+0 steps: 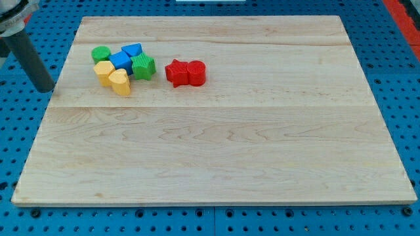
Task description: Push the blue triangle towards the top right corner of the board
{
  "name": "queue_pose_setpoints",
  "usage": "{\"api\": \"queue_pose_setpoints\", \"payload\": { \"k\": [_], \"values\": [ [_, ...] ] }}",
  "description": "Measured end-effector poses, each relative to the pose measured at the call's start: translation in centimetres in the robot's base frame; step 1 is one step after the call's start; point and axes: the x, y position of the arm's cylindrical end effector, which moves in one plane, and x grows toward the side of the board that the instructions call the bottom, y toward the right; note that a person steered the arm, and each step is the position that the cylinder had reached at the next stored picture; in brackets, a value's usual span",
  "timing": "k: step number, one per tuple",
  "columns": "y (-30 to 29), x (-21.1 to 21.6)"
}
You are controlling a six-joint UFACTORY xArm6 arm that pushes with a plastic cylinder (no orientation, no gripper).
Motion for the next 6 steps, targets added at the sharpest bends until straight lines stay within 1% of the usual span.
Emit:
{"api": "queue_pose_setpoints", "payload": {
  "k": [1,2,3,5,6],
  "values": [
    [1.5,-1.5],
    [3.8,-1.5],
    [6.3,-2.9],
    [12.0,-4.3],
    [14.0,-6.2]
  ]
}}
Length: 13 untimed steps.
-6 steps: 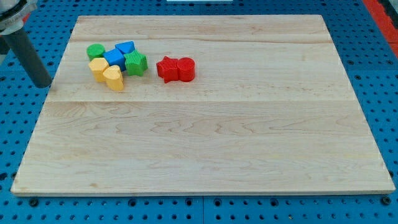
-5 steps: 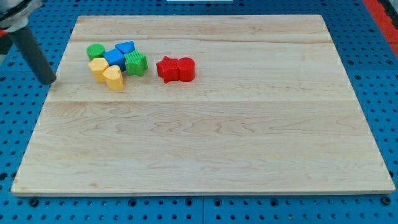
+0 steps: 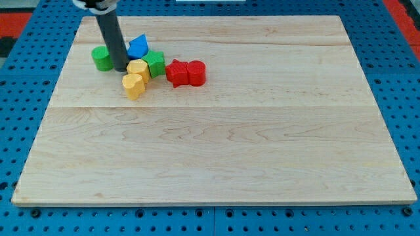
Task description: Push the blue triangle towards the top right corner of the board
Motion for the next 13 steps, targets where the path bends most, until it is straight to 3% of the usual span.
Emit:
{"api": "queue_pose_setpoints", "payload": {
  "k": [4,6,8,9,12,13],
  "values": [
    [-0.7,-8.6],
    [15.1,-10.3],
    [13.0,-13.4],
    [19.2,-13.9],
    [20.5,-8.5],
    [25.2,-10.3]
  ]
}}
